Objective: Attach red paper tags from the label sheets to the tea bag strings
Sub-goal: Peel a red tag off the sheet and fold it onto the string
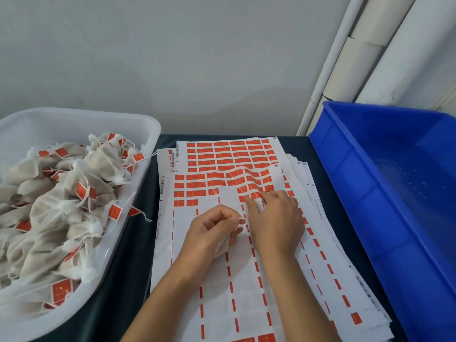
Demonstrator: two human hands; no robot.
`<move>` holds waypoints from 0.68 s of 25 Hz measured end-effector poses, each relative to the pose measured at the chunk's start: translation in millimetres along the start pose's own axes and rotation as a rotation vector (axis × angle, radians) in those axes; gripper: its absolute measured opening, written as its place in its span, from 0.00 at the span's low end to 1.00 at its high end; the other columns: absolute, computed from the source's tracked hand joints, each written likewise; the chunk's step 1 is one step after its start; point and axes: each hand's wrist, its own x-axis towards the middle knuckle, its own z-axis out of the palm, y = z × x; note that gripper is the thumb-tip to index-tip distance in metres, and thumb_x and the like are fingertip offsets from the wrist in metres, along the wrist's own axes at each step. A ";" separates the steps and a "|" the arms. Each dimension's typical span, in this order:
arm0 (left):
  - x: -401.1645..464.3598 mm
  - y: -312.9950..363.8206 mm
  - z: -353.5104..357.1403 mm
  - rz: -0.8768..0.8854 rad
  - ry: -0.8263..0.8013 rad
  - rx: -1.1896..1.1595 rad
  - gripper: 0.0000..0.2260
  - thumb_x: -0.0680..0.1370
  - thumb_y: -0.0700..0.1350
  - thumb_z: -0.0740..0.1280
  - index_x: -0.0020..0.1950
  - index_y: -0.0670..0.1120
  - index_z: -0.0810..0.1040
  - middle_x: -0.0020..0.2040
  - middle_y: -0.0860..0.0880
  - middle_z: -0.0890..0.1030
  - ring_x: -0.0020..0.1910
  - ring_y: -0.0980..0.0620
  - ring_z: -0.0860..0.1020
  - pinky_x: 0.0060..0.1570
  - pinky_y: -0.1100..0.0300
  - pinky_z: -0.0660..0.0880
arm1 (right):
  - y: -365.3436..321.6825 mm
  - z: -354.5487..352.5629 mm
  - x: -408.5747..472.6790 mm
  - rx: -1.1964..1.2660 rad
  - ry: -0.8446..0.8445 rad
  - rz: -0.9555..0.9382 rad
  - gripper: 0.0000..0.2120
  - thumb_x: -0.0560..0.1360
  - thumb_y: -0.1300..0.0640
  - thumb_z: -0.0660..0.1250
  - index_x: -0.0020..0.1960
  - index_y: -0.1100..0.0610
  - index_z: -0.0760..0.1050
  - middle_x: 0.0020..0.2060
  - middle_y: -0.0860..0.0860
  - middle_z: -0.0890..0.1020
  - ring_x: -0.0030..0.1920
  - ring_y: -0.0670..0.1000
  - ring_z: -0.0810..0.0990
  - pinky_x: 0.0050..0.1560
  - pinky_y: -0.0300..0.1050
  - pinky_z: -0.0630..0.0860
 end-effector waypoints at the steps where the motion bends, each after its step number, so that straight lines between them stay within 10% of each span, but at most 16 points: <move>1: 0.1 0.0 -0.1 -0.002 0.003 0.001 0.09 0.77 0.52 0.67 0.43 0.51 0.84 0.47 0.44 0.83 0.53 0.36 0.80 0.61 0.45 0.80 | -1.2 0.2 -1.5 0.003 0.008 -0.002 0.27 0.77 0.33 0.65 0.63 0.50 0.83 0.57 0.48 0.85 0.52 0.52 0.83 0.50 0.46 0.80; 17: 1.7 -1.6 -0.9 0.003 0.013 0.027 0.08 0.78 0.51 0.67 0.43 0.52 0.85 0.47 0.47 0.84 0.52 0.39 0.81 0.61 0.46 0.80 | 8.2 3.5 1.6 0.344 0.047 0.072 0.16 0.76 0.45 0.75 0.61 0.50 0.85 0.54 0.46 0.85 0.47 0.43 0.75 0.43 0.36 0.72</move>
